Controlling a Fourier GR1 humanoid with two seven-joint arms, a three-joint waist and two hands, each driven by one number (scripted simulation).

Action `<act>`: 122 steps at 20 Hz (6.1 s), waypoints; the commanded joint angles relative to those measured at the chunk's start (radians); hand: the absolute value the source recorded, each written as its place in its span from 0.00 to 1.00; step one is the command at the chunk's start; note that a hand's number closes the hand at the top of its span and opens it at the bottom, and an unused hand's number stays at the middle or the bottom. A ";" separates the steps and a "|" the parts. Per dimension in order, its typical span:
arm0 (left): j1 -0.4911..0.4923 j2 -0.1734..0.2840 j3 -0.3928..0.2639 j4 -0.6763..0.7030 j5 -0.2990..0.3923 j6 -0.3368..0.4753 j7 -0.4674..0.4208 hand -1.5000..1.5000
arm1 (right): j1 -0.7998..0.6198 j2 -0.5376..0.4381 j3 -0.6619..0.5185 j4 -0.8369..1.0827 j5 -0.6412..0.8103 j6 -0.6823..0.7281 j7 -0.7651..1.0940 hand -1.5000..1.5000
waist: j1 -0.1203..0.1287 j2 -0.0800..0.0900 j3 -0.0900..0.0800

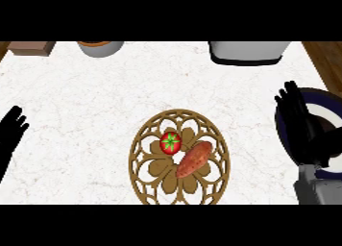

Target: Pick the sweet potato from the placemat and place it in the plate

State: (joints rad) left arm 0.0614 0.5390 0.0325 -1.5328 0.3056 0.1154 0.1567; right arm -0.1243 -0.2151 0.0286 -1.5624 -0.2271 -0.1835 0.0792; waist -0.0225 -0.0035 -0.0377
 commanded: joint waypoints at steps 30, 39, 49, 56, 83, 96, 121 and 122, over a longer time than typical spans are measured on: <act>-0.173 -0.204 -0.070 0.093 -0.116 -0.016 -0.023 0.50 | 0.442 0.068 0.418 -0.306 0.819 -0.248 0.113 0.00 | 0.024 0.003 0.037; -0.238 -0.255 -0.093 0.131 -0.177 0.020 0.004 0.50 | 0.245 0.100 0.451 -0.223 0.990 -0.044 0.459 0.00 | 0.026 0.004 0.037; -0.258 -0.232 0.006 0.257 -0.152 -0.091 -0.086 0.50 | 0.163 0.154 0.484 -0.117 1.034 0.103 0.578 0.00 | 0.021 0.004 0.037; -0.274 -0.302 -0.036 0.166 -0.245 -0.036 0.011 0.50 | 0.113 0.182 0.414 -0.074 0.996 0.179 0.594 0.00 | 0.021 0.004 0.038; -0.183 -0.315 0.035 0.074 -0.261 -0.120 0.015 0.50 | -0.045 0.214 0.518 0.217 0.974 0.064 0.491 1.00 | 0.030 0.003 0.038; -0.242 -0.340 0.040 0.132 -0.279 -0.099 0.032 0.50 | -0.092 0.008 0.281 -0.257 1.020 0.165 0.430 1.00 | 0.004 -0.002 0.038; -0.255 -0.362 0.053 0.213 -0.310 -0.109 -0.061 0.50 | 0.003 -0.182 -0.447 -0.056 0.761 -0.059 0.200 1.00 | 0.020 0.007 0.038; -0.176 -0.325 0.061 0.042 -0.269 -0.142 0.040 0.50 | -0.022 -0.207 -0.465 0.015 0.742 -0.039 0.183 1.00 | 0.032 0.004 0.039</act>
State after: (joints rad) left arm -0.1539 0.2044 0.0946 -1.4214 0.0269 -0.0115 0.1691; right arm -0.1031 -0.3700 -0.3501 -1.7340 0.5833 -0.2134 0.3730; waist -0.0001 0.0007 0.0006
